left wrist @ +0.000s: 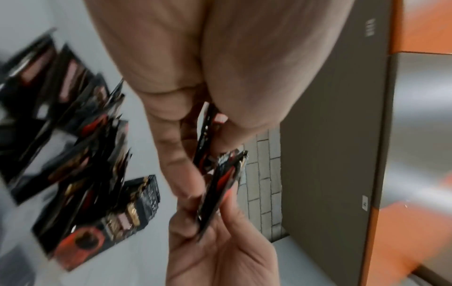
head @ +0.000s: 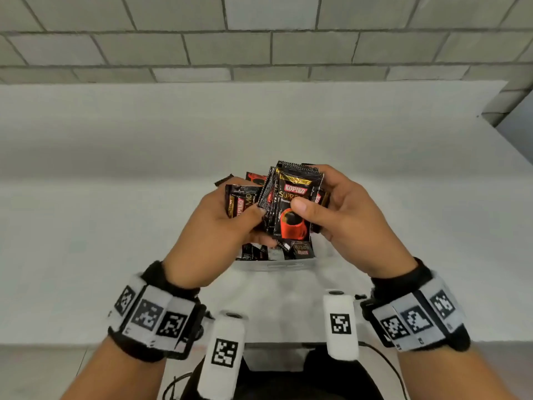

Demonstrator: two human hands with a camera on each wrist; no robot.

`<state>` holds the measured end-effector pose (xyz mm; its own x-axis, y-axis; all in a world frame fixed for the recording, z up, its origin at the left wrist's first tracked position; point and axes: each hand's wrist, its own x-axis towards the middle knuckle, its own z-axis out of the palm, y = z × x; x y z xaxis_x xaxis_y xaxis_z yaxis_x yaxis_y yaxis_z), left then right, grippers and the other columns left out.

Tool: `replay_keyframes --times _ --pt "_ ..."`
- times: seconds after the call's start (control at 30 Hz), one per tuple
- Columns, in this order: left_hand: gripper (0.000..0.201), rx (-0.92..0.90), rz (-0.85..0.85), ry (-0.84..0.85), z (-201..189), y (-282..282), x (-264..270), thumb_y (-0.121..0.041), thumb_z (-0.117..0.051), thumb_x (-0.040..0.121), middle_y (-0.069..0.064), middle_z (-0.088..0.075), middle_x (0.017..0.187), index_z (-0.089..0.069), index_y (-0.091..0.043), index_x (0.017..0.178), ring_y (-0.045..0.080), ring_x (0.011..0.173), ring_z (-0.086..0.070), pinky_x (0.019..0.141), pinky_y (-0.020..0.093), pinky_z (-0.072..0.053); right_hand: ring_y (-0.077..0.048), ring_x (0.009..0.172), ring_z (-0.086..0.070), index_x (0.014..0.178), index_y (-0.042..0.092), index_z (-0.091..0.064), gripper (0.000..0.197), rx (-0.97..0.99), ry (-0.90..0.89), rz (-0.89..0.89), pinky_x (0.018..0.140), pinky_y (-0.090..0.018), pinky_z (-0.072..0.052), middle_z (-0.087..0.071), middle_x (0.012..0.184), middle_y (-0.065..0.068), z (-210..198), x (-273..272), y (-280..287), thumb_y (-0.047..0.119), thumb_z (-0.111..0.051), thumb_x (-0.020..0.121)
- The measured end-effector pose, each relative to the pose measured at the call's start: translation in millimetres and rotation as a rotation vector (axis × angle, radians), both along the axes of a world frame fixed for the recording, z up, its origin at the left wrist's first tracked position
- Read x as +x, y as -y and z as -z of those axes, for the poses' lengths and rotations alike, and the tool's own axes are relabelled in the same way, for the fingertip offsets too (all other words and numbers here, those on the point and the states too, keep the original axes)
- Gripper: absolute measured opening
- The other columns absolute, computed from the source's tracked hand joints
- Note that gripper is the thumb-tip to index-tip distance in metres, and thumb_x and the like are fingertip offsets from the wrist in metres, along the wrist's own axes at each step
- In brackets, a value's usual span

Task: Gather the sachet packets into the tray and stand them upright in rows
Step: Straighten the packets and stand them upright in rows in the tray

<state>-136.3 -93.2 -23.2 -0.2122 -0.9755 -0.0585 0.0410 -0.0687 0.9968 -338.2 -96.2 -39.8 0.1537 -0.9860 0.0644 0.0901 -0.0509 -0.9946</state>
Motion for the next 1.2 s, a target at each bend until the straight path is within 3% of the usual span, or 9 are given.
replay_keyframes --times 0.17,0.33,0.43,0.53,0.63,0.73,0.87,1.03,1.2 --pt "0.016 0.108 -0.021 -0.161 9 5 -3 -0.006 -0.062 0.094 0.001 -0.074 0.097 -0.054 -0.012 0.106 0.025 0.083 -0.07 0.066 0.036 -0.06 -0.018 0.11 -0.069 0.129 0.023 -0.06 0.045 -0.024 -0.226 0.081 0.094 -0.052 -0.056 -0.071 0.119 0.004 2 -4 1 0.015 -0.076 0.088" --pt "0.044 -0.05 0.264 0.338 6 12 3 -0.017 -0.05 0.079 0.005 -0.075 0.101 -0.06 -0.031 0.119 0.028 0.087 -0.071 0.091 0.057 -0.055 -0.013 0.116 -0.064 0.127 0.039 -0.059 0.048 -0.112 -0.409 0.048 0.1 -0.045 -0.052 -0.067 0.123 0.01 5 0 1 0.021 -0.074 0.085" --pt "0.049 -0.07 0.328 0.387 -3 13 -1 -0.019 -0.052 0.076 0.006 -0.07 0.101 -0.052 -0.03 0.124 0.029 0.084 -0.064 0.078 0.046 -0.053 -0.013 0.112 -0.067 0.128 0.033 -0.061 0.049 -0.071 -0.376 -0.036 0.097 -0.043 -0.055 -0.07 0.119 0.009 4 1 0 0.013 -0.077 0.086" --pt "0.056 -0.055 0.242 0.268 -3 17 2 -0.025 -0.065 0.071 0.004 -0.068 0.11 -0.044 -0.026 0.123 0.02 0.089 -0.069 0.078 0.042 -0.055 -0.019 0.108 -0.07 0.122 0.025 -0.063 0.047 -0.044 -0.299 0.004 0.094 -0.049 -0.056 -0.073 0.115 0.002 3 2 1 0.03 -0.079 0.078" --pt "0.061 -0.065 0.257 0.236 1 19 6 -0.034 -0.073 0.08 -0.004 -0.067 0.122 -0.043 -0.026 0.133 0.01 0.108 -0.068 0.09 0.033 -0.055 -0.031 0.108 -0.07 0.117 0.022 -0.054 0.048 -0.021 -0.085 0.051 0.082 -0.051 -0.06 -0.068 0.119 -0.01 5 1 5 0.016 -0.082 0.079" --pt "0.049 -0.022 0.308 0.168 5 17 0 -0.029 -0.06 0.095 -0.002 -0.064 0.131 -0.038 -0.025 0.14 0.021 0.116 -0.068 0.088 0.048 -0.059 -0.027 0.098 -0.072 0.113 0.022 -0.047 0.041 -0.024 -0.07 0.024 0.072 -0.04 -0.061 -0.069 0.112 -0.007 6 2 4 0.013 -0.075 0.085" --pt "0.033 0.084 0.229 0.006 5 18 0 -0.014 -0.055 0.103 0.015 -0.064 0.129 -0.045 -0.017 0.134 0.044 0.1 -0.072 0.08 0.071 -0.054 -0.015 0.091 -0.073 0.11 0.021 -0.058 0.025 -0.04 -0.242 0.038 0.073 -0.032 -0.057 -0.074 0.101 0.002 7 4 4 0.017 -0.073 0.091" --pt "0.031 0.106 0.22 0.028 8 21 4 -0.008 -0.056 0.102 0.018 -0.068 0.124 -0.051 -0.014 0.131 0.049 0.09 -0.073 0.076 0.07 -0.056 -0.031 0.08 -0.066 0.086 0.031 -0.072 0.021 -0.095 -0.421 0.167 0.074 -0.054 -0.06 -0.063 0.086 0.009 10 -3 9 0.041 -0.083 0.072" --pt "0.023 0.06 0.135 0.04 10 22 5 -0.008 -0.055 0.103 0.017 -0.071 0.111 -0.056 -0.019 0.123 0.049 0.078 -0.073 0.062 0.054 -0.062 -0.036 0.067 -0.067 0.113 0.023 -0.067 0.029 -0.084 -0.357 0.128 0.059 -0.04 -0.059 -0.071 0.083 -0.009 -1 -12 11 0.004 -0.071 0.09"
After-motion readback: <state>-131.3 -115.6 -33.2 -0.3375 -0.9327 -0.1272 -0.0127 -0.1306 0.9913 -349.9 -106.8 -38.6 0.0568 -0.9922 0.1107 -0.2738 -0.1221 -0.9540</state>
